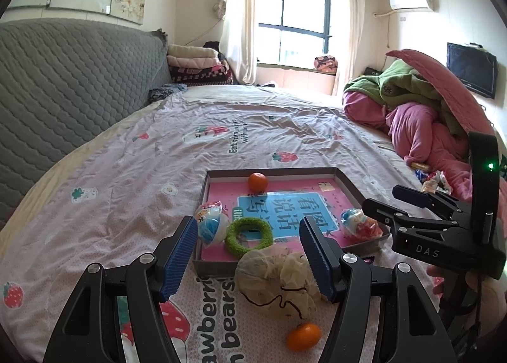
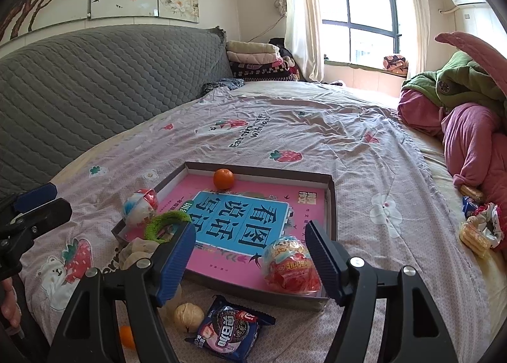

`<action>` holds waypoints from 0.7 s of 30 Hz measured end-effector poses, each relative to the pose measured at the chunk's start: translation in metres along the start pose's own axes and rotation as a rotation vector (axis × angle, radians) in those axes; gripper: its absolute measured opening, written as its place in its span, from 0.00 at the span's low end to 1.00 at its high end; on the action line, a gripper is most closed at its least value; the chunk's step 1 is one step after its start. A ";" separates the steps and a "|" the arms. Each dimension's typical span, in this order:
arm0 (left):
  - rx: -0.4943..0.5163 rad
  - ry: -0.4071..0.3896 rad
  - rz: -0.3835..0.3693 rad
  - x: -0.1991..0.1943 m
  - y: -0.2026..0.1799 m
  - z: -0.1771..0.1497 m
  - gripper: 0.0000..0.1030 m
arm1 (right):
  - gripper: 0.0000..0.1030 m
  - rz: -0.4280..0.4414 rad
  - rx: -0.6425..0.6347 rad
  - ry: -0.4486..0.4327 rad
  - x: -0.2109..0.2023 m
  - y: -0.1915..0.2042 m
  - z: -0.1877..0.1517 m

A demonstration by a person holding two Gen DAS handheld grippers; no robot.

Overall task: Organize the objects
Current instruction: 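Withdraw both open grippers back from the tray, then move both grippers back toward the mandarin orange and the Oreo cookie packet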

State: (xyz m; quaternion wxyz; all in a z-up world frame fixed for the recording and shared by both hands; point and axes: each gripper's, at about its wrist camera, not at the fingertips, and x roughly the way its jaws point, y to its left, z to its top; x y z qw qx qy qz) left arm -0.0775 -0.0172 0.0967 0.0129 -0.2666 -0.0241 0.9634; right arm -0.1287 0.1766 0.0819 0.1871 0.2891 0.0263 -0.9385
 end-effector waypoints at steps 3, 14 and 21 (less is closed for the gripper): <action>-0.005 0.003 -0.007 -0.004 0.000 -0.002 0.66 | 0.74 -0.003 -0.006 -0.012 -0.004 0.002 0.000; -0.025 0.028 -0.019 -0.014 0.002 -0.013 0.66 | 0.75 -0.007 -0.016 -0.029 -0.018 0.009 -0.008; -0.026 0.035 -0.027 -0.021 0.003 -0.016 0.66 | 0.75 -0.009 -0.037 -0.053 -0.027 0.015 -0.010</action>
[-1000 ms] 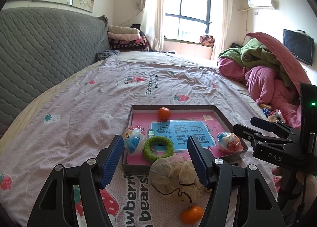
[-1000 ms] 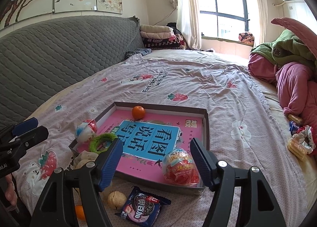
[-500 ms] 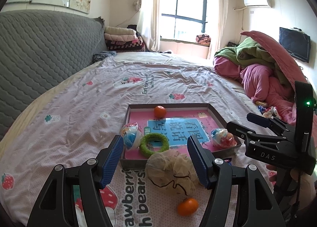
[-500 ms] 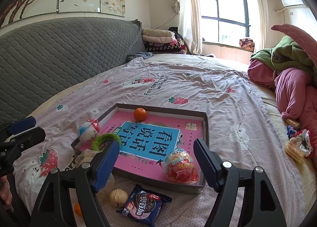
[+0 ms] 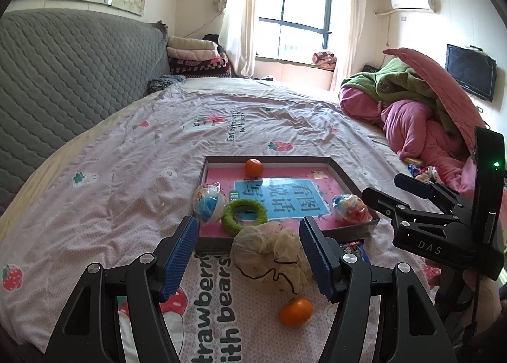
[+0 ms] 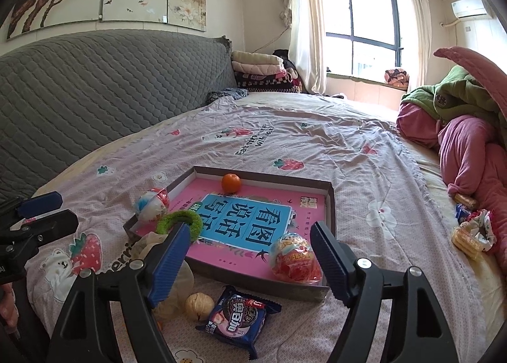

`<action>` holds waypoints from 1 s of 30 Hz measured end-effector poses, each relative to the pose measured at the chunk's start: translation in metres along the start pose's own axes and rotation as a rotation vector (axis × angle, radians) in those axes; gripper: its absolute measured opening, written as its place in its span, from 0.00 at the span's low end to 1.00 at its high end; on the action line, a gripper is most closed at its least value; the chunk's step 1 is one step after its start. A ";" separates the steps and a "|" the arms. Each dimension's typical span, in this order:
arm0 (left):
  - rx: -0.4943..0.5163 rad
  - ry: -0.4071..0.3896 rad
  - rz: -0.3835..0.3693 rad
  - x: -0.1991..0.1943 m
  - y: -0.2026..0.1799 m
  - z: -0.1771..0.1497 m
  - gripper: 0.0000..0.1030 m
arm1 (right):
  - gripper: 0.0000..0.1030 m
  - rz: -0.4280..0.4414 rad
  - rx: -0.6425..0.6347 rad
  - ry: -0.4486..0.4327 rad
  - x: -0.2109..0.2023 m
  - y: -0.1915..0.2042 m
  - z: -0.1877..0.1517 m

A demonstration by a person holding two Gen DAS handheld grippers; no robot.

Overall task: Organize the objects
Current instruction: 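Move both grippers back toward the mandarin orange and the Oreo cookie packet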

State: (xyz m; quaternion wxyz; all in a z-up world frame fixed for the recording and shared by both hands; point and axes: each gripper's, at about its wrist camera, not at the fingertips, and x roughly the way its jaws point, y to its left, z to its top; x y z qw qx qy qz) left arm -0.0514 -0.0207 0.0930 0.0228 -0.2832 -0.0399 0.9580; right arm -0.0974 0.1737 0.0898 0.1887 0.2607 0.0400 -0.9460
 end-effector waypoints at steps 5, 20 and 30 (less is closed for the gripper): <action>0.009 0.006 -0.001 -0.002 -0.001 -0.004 0.66 | 0.75 -0.004 0.005 -0.001 -0.003 -0.001 -0.002; 0.017 0.096 -0.041 0.012 -0.005 -0.037 0.66 | 0.75 -0.016 -0.018 0.054 -0.005 0.007 -0.020; 0.045 0.116 -0.061 0.013 -0.015 -0.044 0.66 | 0.75 -0.024 0.005 0.076 -0.008 0.004 -0.029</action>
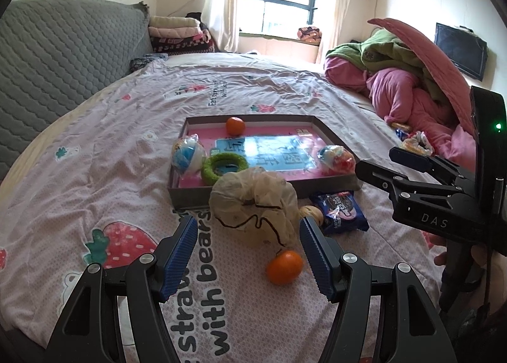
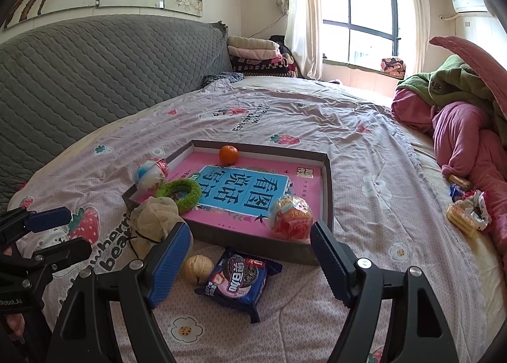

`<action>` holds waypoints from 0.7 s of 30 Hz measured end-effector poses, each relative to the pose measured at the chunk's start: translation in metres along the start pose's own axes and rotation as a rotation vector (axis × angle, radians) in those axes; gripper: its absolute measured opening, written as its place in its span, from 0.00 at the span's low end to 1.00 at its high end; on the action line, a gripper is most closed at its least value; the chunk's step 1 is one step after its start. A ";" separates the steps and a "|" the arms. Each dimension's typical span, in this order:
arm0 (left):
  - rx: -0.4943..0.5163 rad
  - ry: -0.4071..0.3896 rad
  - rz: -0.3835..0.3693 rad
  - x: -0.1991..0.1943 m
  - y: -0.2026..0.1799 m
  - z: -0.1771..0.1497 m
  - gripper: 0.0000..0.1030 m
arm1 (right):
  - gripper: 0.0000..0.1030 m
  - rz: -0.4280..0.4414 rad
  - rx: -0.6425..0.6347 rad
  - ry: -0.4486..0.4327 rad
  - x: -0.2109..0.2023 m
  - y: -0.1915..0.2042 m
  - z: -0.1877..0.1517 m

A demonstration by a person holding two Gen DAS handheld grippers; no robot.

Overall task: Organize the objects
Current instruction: 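Move both grippers back toward the mandarin orange and the Oreo cookie packet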

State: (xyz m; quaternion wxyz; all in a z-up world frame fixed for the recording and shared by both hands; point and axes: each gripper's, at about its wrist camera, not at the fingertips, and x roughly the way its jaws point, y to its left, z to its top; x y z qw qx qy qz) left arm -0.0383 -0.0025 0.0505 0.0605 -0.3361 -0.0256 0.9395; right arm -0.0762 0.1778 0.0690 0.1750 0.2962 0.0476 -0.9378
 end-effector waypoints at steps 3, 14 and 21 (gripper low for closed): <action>0.010 0.007 -0.004 0.001 -0.004 -0.002 0.66 | 0.75 0.007 0.013 0.008 -0.001 -0.002 -0.003; 0.042 0.058 -0.026 0.013 -0.013 -0.014 0.66 | 0.75 0.009 0.009 0.038 -0.001 0.001 -0.013; 0.049 0.087 -0.031 0.019 -0.014 -0.020 0.66 | 0.75 -0.006 0.011 0.074 0.003 0.003 -0.021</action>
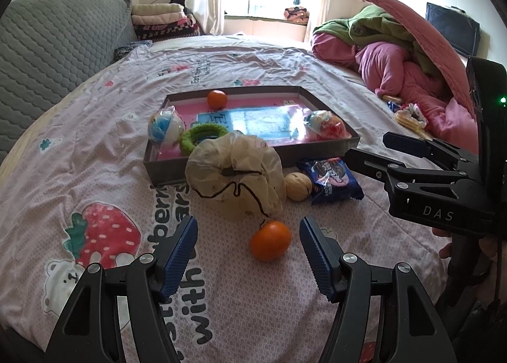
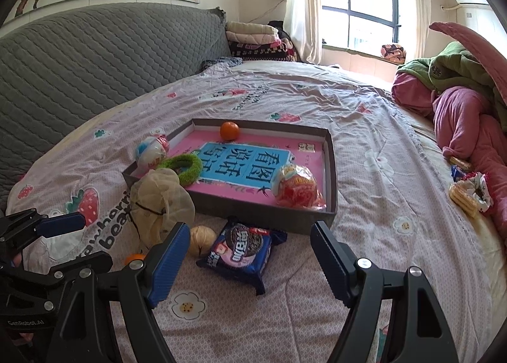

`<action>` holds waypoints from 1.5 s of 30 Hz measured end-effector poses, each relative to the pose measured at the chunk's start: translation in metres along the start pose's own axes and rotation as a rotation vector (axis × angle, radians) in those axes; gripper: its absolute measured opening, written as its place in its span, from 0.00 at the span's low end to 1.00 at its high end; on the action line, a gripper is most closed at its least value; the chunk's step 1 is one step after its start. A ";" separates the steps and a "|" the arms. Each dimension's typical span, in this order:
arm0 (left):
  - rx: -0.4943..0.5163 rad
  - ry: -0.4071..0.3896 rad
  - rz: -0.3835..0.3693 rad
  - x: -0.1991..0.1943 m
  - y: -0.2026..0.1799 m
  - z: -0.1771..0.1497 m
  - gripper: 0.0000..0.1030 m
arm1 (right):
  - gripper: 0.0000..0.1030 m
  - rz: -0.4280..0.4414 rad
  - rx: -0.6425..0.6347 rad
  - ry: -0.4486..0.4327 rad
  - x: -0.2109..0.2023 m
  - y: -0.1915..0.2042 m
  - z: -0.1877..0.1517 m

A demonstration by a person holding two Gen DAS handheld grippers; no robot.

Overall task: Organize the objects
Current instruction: 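Move both grippers back toward the mandarin orange and the Oreo cookie packet, then lower the right gripper over the cookie packet while the left gripper approaches the mandarin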

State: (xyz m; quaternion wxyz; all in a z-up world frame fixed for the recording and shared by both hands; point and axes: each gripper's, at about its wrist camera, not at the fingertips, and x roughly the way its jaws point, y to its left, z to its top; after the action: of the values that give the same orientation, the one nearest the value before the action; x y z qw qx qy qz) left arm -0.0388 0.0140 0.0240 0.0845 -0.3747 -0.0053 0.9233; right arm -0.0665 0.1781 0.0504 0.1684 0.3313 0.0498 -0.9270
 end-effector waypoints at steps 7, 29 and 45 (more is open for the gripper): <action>-0.015 0.024 -0.014 0.005 0.002 -0.005 0.66 | 0.75 -0.010 0.004 0.027 0.003 0.000 -0.006; 0.009 0.042 -0.022 0.004 0.000 -0.011 0.66 | 0.75 -0.009 0.012 0.078 0.003 0.005 -0.027; 0.050 0.085 -0.031 0.017 -0.011 -0.021 0.66 | 0.75 0.007 0.012 0.111 0.014 0.009 -0.032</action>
State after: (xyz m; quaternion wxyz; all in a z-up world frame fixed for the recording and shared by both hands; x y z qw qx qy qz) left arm -0.0344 0.0265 -0.0019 0.1083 -0.4113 0.0155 0.9049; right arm -0.0541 0.1727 0.0169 0.1667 0.3833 0.0522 -0.9069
